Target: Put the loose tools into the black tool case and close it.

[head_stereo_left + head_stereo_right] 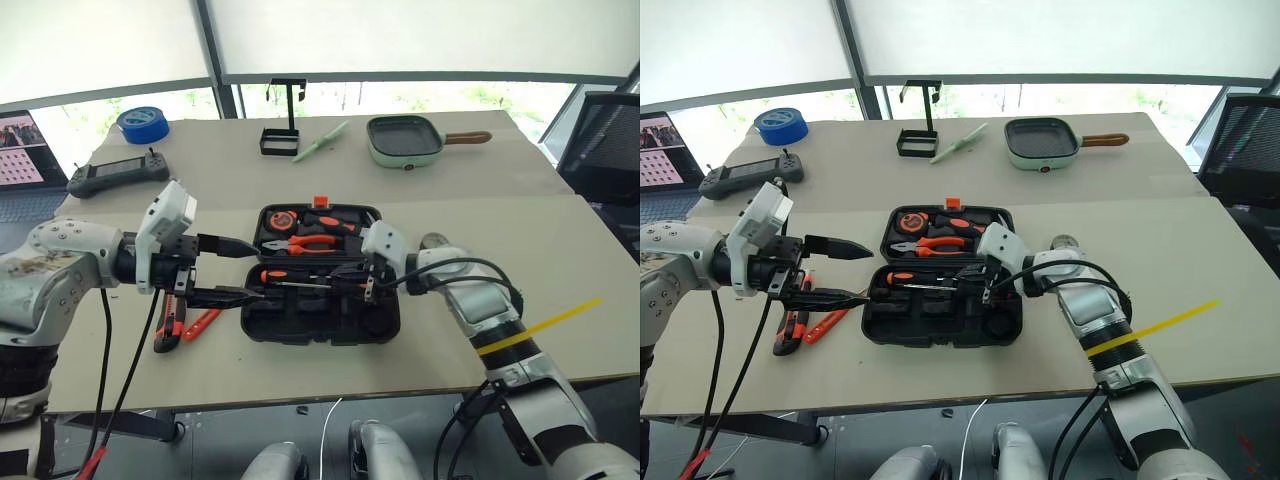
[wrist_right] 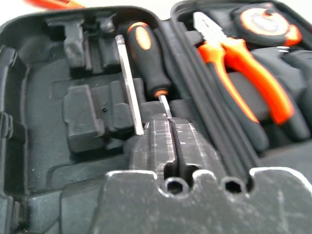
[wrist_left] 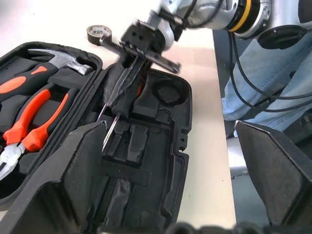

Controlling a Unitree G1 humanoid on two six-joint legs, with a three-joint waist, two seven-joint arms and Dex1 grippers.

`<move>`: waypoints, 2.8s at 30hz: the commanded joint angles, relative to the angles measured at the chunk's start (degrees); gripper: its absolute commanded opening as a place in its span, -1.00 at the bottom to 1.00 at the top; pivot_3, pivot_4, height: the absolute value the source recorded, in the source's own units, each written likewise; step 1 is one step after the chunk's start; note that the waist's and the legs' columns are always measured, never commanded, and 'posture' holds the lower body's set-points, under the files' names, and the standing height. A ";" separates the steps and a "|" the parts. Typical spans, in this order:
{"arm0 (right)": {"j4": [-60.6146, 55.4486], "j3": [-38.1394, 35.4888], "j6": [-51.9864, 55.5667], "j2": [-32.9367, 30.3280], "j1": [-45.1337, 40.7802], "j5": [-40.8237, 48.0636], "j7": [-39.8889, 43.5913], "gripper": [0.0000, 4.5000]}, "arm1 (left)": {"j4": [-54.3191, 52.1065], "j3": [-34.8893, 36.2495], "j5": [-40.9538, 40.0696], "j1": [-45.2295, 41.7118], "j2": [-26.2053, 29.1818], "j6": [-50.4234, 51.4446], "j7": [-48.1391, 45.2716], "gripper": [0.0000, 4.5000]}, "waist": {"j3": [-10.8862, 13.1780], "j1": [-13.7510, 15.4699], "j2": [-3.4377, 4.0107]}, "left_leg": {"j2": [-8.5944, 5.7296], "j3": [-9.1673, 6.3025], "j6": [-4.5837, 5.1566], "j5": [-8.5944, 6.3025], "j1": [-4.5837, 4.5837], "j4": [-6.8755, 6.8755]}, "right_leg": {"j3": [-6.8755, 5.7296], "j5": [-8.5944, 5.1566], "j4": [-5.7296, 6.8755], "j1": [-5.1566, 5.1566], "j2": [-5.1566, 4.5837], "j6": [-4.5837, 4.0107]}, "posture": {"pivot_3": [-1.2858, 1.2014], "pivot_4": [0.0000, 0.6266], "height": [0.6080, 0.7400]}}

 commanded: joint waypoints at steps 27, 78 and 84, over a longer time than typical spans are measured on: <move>-31.82 -20.23 25.88 -7.56 4.01 30.66 3.02 -0.15 | -6.00 20.58 3.46 25.52 1.01 -0.60 11.41 1.00 | 0.03 0.22 0.02 | 0.03 -0.11 0.00 -0.01 0.57 -0.62 | 0.02 -0.04 -0.24 0.28 0.12 -0.06 | 0.03 -0.52 1.00; -46.68 -23.20 22.41 -14.72 20.91 35.58 -11.01 1.00 | 4.30 -23.45 20.26 -3.95 1.32 29.02 21.54 -0.76 | 0.15 1.79 -0.22 | 0.02 0.00 -0.11 0.07 0.86 -0.89 | 0.06 -0.11 -0.29 0.57 0.01 -0.10 | 0.03 -0.52 1.00; -46.16 -23.64 23.34 -16.05 21.33 36.62 -9.93 1.00 | 8.33 -18.00 18.98 -8.31 -1.00 34.72 23.57 -0.81 | 0.15 1.98 -0.24 | 0.01 -0.02 -0.10 0.07 0.85 -0.85 | 0.06 -0.10 -0.28 0.61 -0.01 -0.07 | 0.03 -0.52 1.00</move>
